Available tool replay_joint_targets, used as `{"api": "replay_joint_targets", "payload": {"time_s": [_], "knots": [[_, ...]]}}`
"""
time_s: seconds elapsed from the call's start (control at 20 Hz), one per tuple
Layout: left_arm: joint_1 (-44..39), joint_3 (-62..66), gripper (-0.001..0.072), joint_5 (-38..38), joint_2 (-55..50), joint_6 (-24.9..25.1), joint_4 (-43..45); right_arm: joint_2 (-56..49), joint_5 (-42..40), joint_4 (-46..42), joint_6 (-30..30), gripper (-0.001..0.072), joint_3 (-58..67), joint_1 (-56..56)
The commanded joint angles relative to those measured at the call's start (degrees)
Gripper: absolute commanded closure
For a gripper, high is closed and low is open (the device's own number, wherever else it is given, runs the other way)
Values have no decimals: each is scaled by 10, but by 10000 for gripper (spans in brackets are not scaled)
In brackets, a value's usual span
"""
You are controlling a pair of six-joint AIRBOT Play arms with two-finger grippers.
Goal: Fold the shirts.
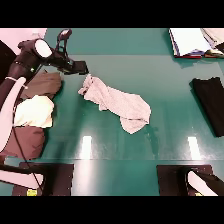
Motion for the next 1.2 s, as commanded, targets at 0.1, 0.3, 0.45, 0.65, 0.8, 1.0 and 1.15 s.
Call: {"api": "replay_joint_targets", "payload": {"time_s": [0.1,0.3,0.45,0.65,0.8,1.0,1.15], "knots": [[29,-8,95,66,-106,-3,-65,-30,36,1,0,697,0,1],[29,-8,96,113,-117,15,-110,-70,63,-1,0,698,0,30],[29,-8,369,100,-117,24,-113,-120,80,-1,2,697,0,54],[29,-6,686,81,-117,43,-111,-205,118,-3,34,697,-1,63],[29,22,686,44,-116,70,-108,-240,120,-2,37,696,-69,63],[29,69,686,6,-116,88,-108,-256,59,23,47,253,-229,70],[29,75,686,5,-116,88,-114,-272,-9,39,46,262,-290,97]]}}
